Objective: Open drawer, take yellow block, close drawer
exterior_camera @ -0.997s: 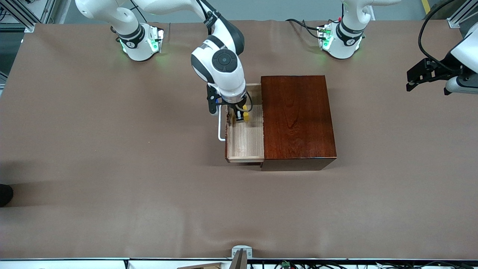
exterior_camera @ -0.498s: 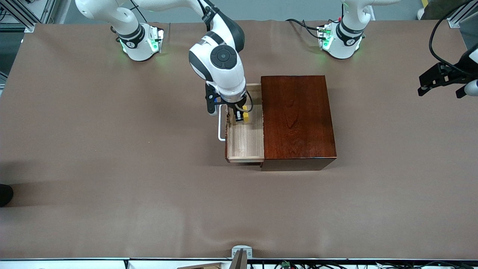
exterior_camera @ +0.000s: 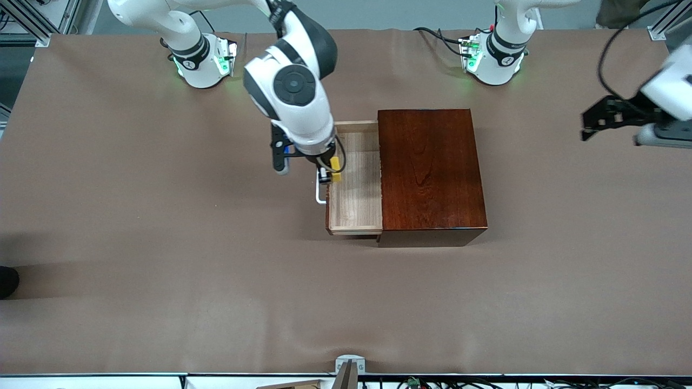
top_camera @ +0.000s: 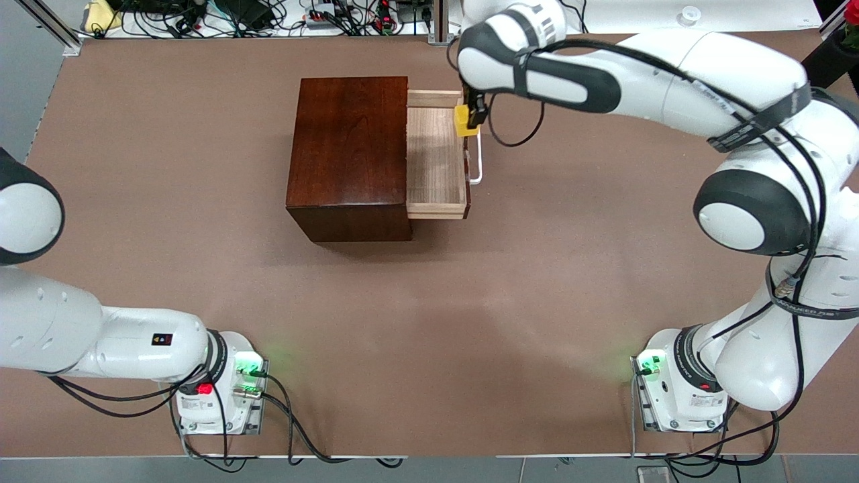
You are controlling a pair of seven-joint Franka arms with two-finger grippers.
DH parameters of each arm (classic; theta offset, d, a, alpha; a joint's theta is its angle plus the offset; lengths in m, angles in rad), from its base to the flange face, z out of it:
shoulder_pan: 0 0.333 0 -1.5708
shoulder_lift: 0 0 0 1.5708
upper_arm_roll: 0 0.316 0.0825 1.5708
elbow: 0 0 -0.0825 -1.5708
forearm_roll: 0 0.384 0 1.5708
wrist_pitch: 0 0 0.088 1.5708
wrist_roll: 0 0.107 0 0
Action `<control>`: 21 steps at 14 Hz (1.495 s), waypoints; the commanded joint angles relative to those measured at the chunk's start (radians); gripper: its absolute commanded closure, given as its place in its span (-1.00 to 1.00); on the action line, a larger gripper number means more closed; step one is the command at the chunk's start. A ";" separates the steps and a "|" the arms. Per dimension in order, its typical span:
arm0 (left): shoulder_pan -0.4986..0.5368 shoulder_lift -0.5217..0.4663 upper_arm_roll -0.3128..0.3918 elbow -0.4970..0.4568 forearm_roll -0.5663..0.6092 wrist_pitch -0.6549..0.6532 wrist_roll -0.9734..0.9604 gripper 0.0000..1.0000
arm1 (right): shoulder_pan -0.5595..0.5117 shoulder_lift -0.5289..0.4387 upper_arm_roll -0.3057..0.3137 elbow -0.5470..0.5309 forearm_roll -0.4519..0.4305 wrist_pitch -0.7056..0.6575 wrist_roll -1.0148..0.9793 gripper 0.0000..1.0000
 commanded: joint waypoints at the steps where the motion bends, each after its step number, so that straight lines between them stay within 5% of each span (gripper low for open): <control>1: -0.021 0.054 -0.103 0.017 -0.027 0.006 -0.153 -1.00 | -0.034 -0.052 0.010 -0.012 0.012 -0.056 -0.098 1.00; 5: -0.110 0.202 -0.221 0.084 -0.036 0.084 -0.502 -1.00 | -0.086 -0.090 0.010 -0.035 0.012 -0.112 -0.240 1.00; 10: -0.379 0.362 -0.212 0.106 -0.001 0.311 -0.994 -1.00 | -0.180 -0.107 0.011 -0.049 0.046 -0.158 -0.495 1.00; 14: -0.541 0.561 -0.203 0.239 0.071 0.498 -1.371 -1.00 | -0.269 -0.120 0.011 -0.051 0.072 -0.188 -0.709 1.00; 17: -0.697 0.644 -0.094 0.244 0.109 0.685 -1.569 -1.00 | -0.359 -0.113 0.008 -0.049 0.074 -0.315 -1.261 1.00; 21: -0.927 0.764 0.125 0.291 0.108 0.817 -1.801 -1.00 | -0.452 -0.124 0.005 -0.077 0.059 -0.362 -1.423 1.00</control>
